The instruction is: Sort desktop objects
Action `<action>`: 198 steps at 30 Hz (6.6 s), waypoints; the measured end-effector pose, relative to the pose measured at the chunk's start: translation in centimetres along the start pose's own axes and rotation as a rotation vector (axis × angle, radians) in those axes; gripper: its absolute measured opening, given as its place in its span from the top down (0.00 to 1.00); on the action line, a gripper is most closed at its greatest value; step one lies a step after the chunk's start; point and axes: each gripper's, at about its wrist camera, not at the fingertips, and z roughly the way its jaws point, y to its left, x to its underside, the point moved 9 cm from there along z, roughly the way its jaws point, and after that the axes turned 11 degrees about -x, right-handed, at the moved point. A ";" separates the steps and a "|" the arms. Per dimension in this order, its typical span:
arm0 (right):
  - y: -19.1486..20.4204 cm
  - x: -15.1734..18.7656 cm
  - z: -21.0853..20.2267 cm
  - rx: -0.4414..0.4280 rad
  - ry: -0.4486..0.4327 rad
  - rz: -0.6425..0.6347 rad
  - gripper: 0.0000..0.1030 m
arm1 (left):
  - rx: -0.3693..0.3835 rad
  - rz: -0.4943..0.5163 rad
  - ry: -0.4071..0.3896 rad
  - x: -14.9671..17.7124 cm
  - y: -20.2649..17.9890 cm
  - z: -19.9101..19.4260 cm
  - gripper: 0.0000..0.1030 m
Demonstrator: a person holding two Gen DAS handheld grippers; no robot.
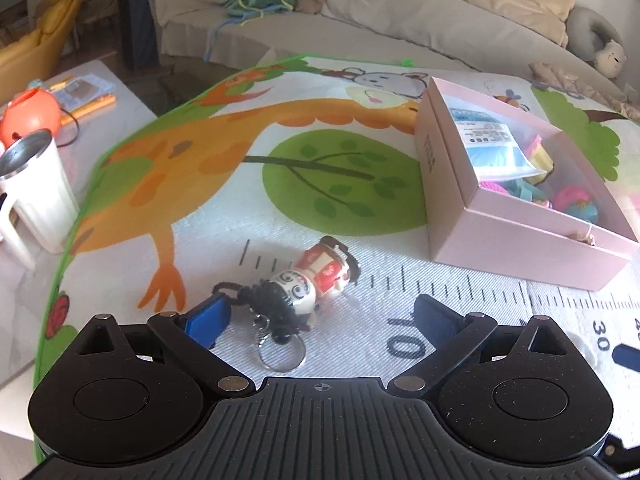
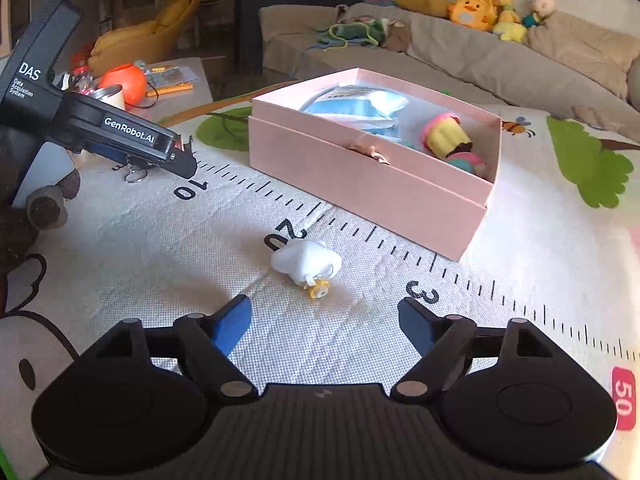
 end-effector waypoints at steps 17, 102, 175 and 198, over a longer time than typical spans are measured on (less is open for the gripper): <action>-1.0 0.7 0.5 -0.007 -0.030 0.111 0.00 | -0.067 0.113 -0.057 0.0 -0.8 -0.7 0.46; 1.6 -1.9 -9.3 -0.097 0.028 0.032 0.63 | 0.189 0.400 -0.329 5.8 -6.6 -15.5 0.32; -6.6 0.7 0.3 0.137 -0.099 0.218 0.00 | -0.117 0.029 -0.173 5.4 -4.8 -4.0 0.00; -6.5 0.7 0.4 0.137 -0.098 0.218 0.00 | -0.117 0.029 -0.173 5.4 -4.8 -4.0 0.00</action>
